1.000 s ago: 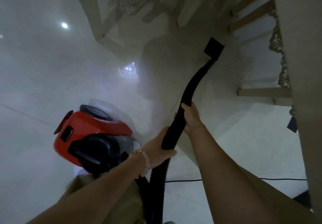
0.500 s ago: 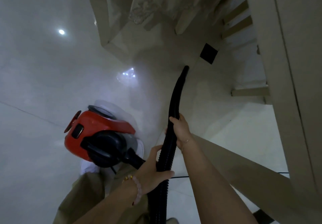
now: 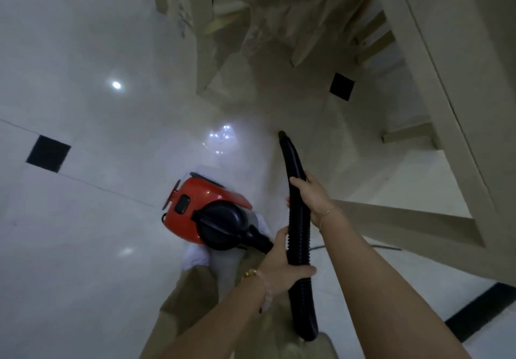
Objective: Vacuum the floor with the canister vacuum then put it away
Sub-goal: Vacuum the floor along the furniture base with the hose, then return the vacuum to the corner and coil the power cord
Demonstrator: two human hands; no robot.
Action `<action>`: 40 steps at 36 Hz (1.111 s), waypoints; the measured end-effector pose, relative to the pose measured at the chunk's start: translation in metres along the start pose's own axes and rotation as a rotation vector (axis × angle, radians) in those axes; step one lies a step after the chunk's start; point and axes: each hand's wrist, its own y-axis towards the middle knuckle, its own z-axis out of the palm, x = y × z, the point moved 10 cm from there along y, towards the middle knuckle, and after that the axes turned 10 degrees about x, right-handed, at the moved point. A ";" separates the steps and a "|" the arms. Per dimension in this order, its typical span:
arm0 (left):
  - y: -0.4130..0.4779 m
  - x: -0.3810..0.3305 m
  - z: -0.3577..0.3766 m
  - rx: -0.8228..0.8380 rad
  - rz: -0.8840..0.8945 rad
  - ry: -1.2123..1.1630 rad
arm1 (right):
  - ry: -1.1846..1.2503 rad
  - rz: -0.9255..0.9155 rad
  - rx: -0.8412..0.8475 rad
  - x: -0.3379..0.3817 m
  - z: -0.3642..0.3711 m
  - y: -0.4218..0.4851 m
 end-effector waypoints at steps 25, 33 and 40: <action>-0.015 0.085 -0.041 -0.004 -0.312 -0.282 | -0.225 0.149 0.129 -0.091 0.019 -0.022; -0.026 0.098 -0.219 -0.551 -0.259 0.015 | -0.592 -0.042 0.130 -0.092 0.026 -0.004; -0.017 0.087 -0.308 -0.623 -0.194 0.504 | -0.775 -0.153 0.187 -0.090 0.058 0.039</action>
